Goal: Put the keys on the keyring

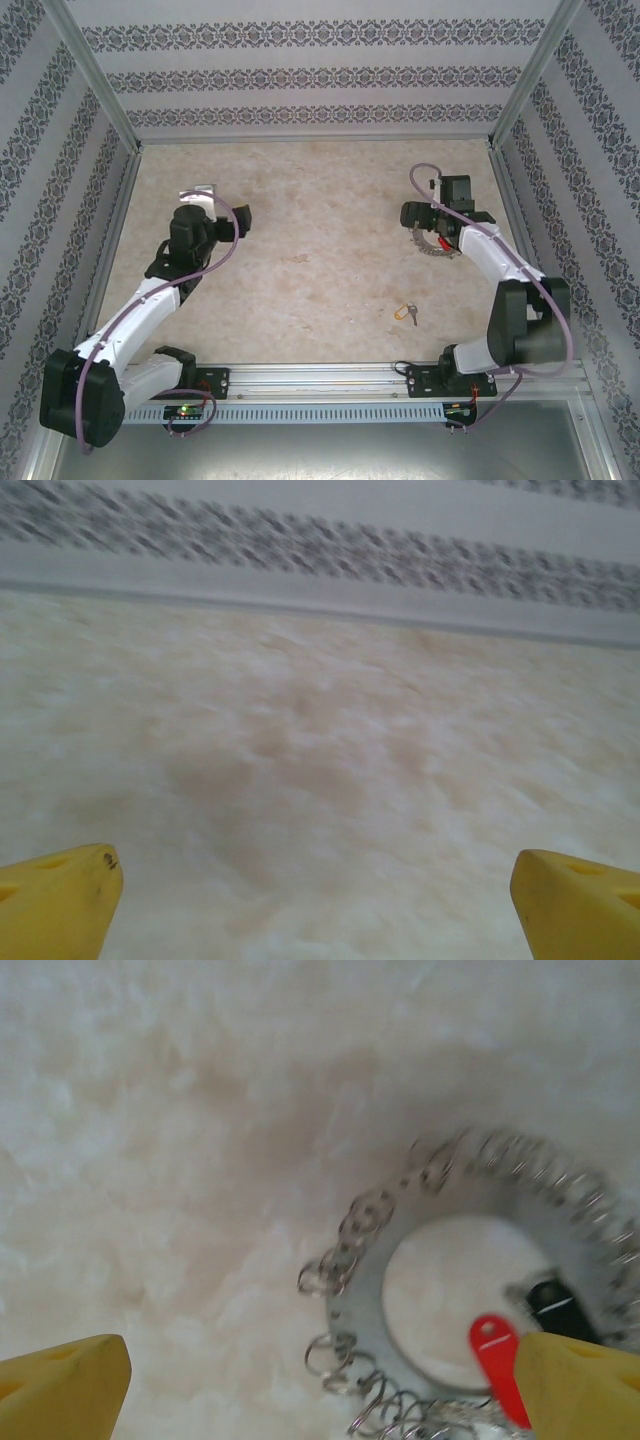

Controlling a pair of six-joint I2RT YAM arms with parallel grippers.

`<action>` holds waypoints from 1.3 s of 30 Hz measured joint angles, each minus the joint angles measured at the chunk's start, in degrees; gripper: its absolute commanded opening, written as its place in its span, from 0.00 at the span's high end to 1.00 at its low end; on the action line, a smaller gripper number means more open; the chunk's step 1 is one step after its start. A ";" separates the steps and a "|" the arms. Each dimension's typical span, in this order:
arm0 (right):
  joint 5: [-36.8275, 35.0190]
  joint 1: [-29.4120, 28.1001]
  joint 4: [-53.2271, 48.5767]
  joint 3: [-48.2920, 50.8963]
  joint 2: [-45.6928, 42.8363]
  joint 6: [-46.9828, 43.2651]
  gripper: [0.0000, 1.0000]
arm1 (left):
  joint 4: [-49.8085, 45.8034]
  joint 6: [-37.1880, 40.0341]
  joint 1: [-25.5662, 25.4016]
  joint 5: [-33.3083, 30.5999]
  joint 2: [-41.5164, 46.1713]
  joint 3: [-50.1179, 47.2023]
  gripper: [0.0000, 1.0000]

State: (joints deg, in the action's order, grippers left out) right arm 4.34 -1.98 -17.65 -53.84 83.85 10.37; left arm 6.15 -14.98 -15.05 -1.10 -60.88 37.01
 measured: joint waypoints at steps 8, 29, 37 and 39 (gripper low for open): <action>5.64 1.14 -8.98 -7.96 11.85 -0.22 0.02 | -2.01 -4.66 -9.11 11.37 -3.67 -0.26 0.00; 8.41 1.33 -21.22 -17.59 23.80 -2.67 0.02 | 8.98 -8.24 -9.35 21.07 -0.26 -6.36 0.00; 6.38 -1.36 -24.72 -20.74 24.46 -4.46 0.02 | 9.11 -8.22 -9.38 20.79 0.28 -6.54 0.00; 5.55 -1.92 -25.42 -21.11 24.57 -4.59 0.02 | 9.14 -8.22 -9.38 20.59 0.94 -6.62 0.00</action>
State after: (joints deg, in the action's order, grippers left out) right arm 9.89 -3.90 -43.07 -74.96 108.42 5.78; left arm 15.29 -23.20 -24.43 19.49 -59.94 30.39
